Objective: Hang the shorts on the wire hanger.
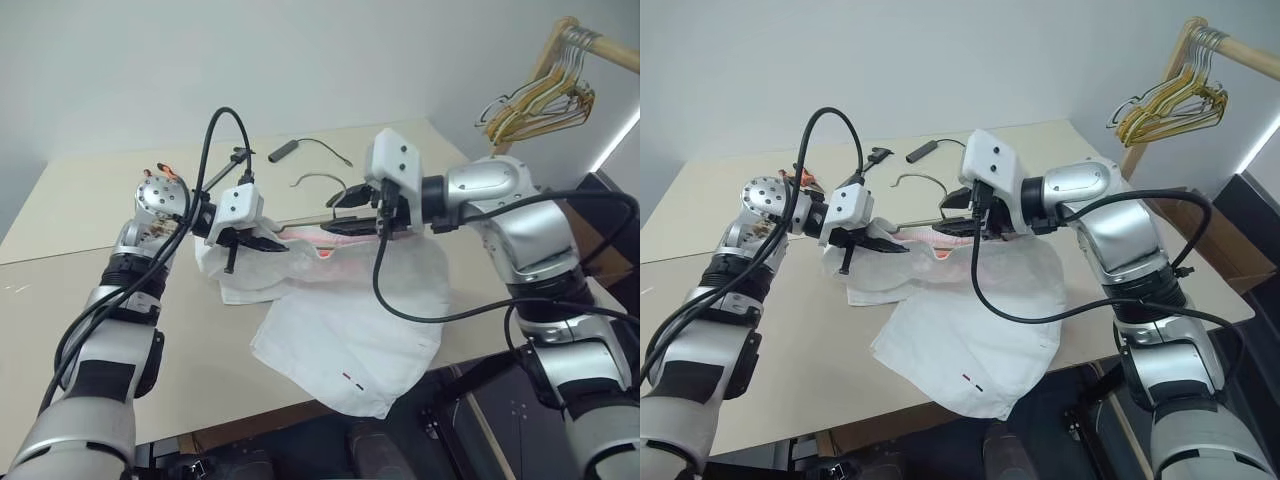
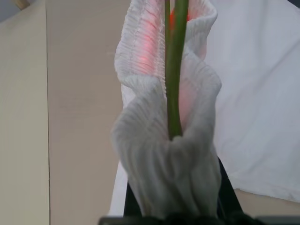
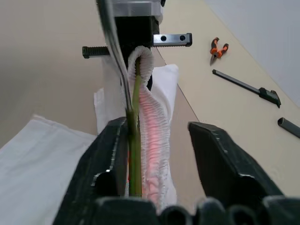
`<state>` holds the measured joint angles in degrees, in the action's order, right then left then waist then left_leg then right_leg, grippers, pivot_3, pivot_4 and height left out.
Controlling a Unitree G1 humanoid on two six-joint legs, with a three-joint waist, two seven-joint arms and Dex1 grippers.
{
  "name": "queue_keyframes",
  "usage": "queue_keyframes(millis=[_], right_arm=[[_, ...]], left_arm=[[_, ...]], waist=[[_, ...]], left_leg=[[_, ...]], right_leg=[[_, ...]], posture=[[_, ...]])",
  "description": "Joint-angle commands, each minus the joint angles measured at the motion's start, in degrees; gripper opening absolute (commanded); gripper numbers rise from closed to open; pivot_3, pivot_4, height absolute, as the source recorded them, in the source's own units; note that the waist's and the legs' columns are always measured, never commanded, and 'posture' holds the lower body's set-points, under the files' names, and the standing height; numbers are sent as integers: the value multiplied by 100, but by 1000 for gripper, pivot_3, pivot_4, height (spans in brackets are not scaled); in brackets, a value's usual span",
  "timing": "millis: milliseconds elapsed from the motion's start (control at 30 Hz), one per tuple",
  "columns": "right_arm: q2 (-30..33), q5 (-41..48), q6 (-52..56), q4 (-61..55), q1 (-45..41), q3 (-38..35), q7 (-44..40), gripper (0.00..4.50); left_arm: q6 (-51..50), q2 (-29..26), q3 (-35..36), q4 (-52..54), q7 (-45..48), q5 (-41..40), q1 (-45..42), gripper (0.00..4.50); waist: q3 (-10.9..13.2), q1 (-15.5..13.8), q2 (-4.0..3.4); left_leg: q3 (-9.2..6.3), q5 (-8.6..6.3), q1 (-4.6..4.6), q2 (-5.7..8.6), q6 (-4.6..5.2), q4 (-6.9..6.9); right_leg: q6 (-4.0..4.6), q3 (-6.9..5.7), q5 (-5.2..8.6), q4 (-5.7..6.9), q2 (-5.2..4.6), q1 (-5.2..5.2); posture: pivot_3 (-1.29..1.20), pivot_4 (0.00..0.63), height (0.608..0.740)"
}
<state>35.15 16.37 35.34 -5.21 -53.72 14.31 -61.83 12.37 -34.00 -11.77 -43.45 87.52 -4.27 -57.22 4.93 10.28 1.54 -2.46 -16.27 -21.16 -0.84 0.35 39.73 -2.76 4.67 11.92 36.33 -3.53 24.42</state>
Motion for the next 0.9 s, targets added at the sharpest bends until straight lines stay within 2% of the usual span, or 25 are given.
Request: queue_keyframes(millis=[33, 100, 133, 267, 367, 467, 600, 700, 900], right_arm=[[479, 124, 24, -224, 35, -557, -99, 3606], [941, 309, 240, -363, 78, -834, -306, 4315], [1143, 362, 299, -452, 121, -902, -405, 4486], [1900, 335, 282, -915, 591, -894, -732, 4486], [2114, 264, 302, -1055, 892, -732, -815, 4486], [2181, -206, 286, -1069, 974, -252, -684, 4486], [1935, -838, 387, -726, 719, 388, -443, 4486], [1772, -835, 440, -624, 572, 464, -538, 3894], [1695, -805, 402, -659, 439, 508, -797, 1820]], left_arm=[[-72, -69, 200, 222, -74, -124, 46, 0], [-75, -82, 191, 259, -64, -113, 88, 0], [-81, -79, 194, 261, -90, -102, 93, 0], [-118, -27, 188, 308, -192, -85, 95, 0], [-152, -18, 179, 378, -208, -97, 121, 0], [-164, -21, 179, 402, -204, -99, 130, 0], [-162, -18, 180, 397, -202, -96, 109, 0], [-159, -19, 179, 406, -193, -98, 104, 0], [-124, -22, 186, 464, -192, -112, 140, 0]], waist=[[0, -18, 0], [1, -32, -1], [1, -34, -1], [-1, -57, -2], [-2, -29, -4], [-7, -14, -12], [-8, -12, -15], [-8, -19, -15], [-7, -72, -15]], left_leg=[[0, 0, -1, 1, 0, 0], [0, 0, -1, 2, 0, 0], [-1, 0, -3, 2, 0, 0], [-3, -1, -1, 0, 1, -1], [1, -1, 2, 1, 1, 1], [1, -1, 6, 0, 1, 0], [1, -1, 5, 1, 1, 1], [0, -1, 2, 1, 1, 0], [-2, -1, -1, 2, 1, 1]], right_leg=[[0, 0, 0, -2, -1, -1], [0, 0, 0, -5, -3, 0], [0, -3, 0, -8, -3, 0], [-1, -7, 1, -13, -1, -5], [-2, -2, 2, -10, 0, -9], [-2, -1, 2, -3, 3, -8], [-2, 0, 2, -6, 2, -8], [-2, -1, 2, -10, 2, -6], [-2, -2, 2, -14, 0, -5]], posture=[[-113, 27, 740], [-114, 29, 740], [-114, 30, 740], [-108, 32, 740], [-106, 34, 740], [-107, 34, 740], [-105, 35, 740], [-103, 35, 740], [-102, 38, 740]])
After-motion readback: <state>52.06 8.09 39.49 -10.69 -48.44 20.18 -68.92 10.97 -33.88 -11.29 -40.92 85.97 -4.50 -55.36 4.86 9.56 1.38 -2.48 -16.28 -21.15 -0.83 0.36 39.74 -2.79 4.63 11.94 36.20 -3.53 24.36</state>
